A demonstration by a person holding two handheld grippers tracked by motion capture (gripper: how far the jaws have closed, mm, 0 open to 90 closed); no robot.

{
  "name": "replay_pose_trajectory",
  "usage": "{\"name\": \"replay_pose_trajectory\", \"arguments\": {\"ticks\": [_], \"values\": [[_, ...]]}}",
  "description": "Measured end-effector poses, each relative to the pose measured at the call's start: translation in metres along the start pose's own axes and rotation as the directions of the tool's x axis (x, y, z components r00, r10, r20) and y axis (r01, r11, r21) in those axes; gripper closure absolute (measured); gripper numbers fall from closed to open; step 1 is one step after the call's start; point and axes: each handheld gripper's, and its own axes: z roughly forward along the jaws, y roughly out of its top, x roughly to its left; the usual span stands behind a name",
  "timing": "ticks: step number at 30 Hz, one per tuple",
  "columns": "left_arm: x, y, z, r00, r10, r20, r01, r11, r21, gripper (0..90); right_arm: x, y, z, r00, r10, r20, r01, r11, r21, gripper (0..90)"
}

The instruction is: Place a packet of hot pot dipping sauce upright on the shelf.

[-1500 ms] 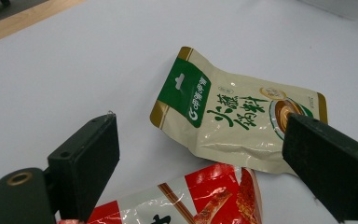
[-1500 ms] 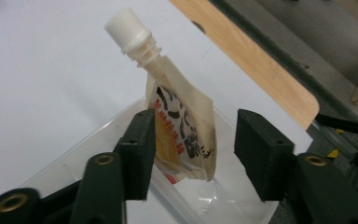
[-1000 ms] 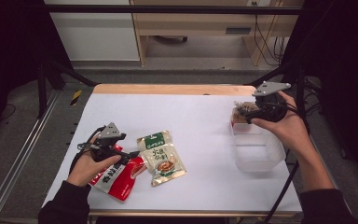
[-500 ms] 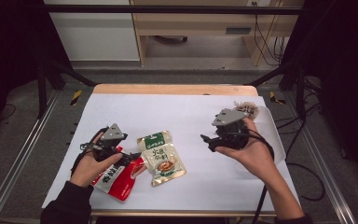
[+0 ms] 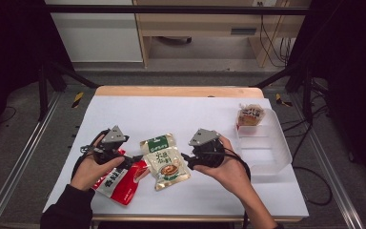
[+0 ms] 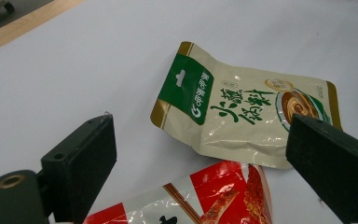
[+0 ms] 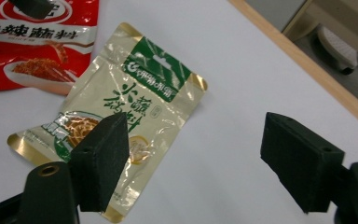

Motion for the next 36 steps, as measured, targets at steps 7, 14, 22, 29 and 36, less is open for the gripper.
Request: {"name": "replay_pose_trajectory", "arguments": {"ticks": [7,14,22,29,36], "values": [[0.002,-0.004,0.007,1.0000,0.002,-0.009,-0.002,0.9997,0.026,10.9,0.016,-0.006,0.013,0.9984,0.041,-0.039,-0.042,0.998,-0.041,19.6],[0.012,-0.008,0.030,0.9997,0.023,-0.012,-0.022,0.9966,0.079,14.7,0.027,-0.025,0.021,0.9975,0.036,-0.061,-0.036,0.999,-0.006,23.5],[0.021,-0.010,0.053,0.9996,-0.004,-0.029,0.007,0.9948,0.102,22.2,0.025,-0.037,0.026,0.9971,0.045,-0.061,-0.044,0.999,0.023,25.5],[0.024,-0.014,0.054,0.9992,-0.007,-0.038,0.012,0.9903,0.138,36.3,0.024,-0.041,0.029,0.9968,0.041,-0.068,-0.038,0.998,0.046,27.4],[0.024,-0.019,0.054,0.9999,-0.009,-0.006,0.010,0.9793,0.202,49.1,0.024,-0.040,0.029,0.9967,0.048,-0.066,-0.045,0.998,0.044,27.3]]}}
